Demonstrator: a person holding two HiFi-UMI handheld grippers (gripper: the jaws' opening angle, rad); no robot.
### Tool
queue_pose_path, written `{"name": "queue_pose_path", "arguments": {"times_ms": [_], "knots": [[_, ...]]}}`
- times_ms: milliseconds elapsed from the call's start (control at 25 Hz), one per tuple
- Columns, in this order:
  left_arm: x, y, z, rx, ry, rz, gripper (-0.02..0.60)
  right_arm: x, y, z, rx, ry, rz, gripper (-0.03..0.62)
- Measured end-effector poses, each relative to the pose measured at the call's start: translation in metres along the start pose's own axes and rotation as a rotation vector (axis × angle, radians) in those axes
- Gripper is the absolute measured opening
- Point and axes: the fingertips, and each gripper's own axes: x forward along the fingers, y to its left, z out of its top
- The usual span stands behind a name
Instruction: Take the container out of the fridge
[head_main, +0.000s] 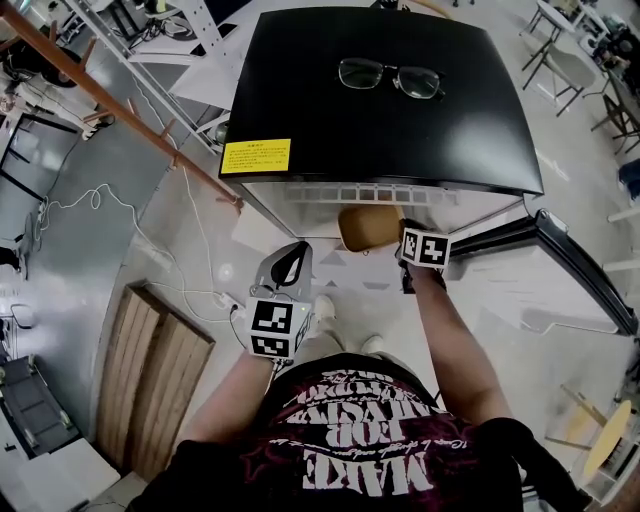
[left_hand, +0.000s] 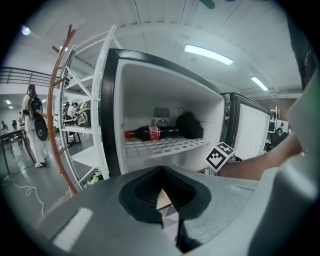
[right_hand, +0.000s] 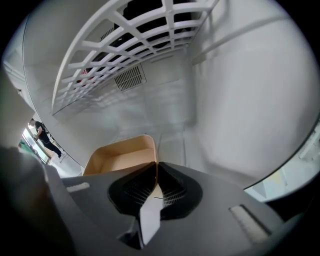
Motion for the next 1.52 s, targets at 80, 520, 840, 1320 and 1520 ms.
{"name": "queue_pose_path", "arguments": {"times_ms": [80, 520, 840, 1320, 1520], "knots": [[0.0, -0.004, 0.002, -0.01, -0.006, -0.004, 0.002, -0.005, 0.0, 0.002, 0.005, -0.01, 0.009, 0.046], [-0.004, -0.022, 0.0, -0.038, -0.015, -0.005, 0.002, -0.034, 0.005, 0.007, 0.011, -0.049, 0.053, 0.046], [-0.011, -0.035, -0.005, -0.065, -0.024, -0.009, 0.01, -0.064, 0.016, 0.004, 0.028, -0.078, 0.104, 0.046], [-0.005, -0.081, -0.038, -0.127, 0.11, -0.103, 0.153, -0.115, 0.033, 0.006, 0.048, -0.134, 0.187, 0.048], [-0.006, -0.086, -0.045, -0.141, 0.134, -0.084, 0.156, -0.136, 0.046, 0.008, 0.053, -0.169, 0.235, 0.048]]}}
